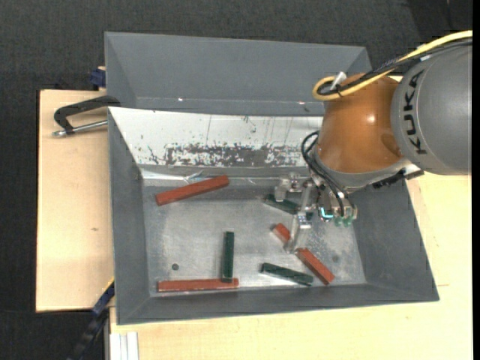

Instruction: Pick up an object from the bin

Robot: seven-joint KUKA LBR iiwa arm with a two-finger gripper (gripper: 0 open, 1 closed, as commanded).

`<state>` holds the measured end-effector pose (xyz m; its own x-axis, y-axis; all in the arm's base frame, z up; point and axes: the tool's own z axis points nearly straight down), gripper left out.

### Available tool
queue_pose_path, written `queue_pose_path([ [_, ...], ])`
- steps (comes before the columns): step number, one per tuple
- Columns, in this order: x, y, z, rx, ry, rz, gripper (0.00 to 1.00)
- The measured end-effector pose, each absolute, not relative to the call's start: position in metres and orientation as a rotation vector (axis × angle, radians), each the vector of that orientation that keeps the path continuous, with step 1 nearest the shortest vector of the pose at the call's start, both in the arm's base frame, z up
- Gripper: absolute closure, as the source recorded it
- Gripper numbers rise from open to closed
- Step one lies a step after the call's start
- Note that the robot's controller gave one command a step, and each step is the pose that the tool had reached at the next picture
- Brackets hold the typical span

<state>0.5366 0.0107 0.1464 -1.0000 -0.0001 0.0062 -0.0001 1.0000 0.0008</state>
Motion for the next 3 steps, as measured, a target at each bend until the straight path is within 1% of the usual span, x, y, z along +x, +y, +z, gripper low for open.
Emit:
queue_pose_path([
  [1, 0.538, 0.011, 0.15, -0.001, -3.141, -0.002, 0.0],
  [2, 0.527, -0.025, 0.095, -0.048, -3.148, -0.002, 0.0],
  [3, 0.525, -0.033, 0.081, -0.063, -3.141, -0.001, 0.0],
])
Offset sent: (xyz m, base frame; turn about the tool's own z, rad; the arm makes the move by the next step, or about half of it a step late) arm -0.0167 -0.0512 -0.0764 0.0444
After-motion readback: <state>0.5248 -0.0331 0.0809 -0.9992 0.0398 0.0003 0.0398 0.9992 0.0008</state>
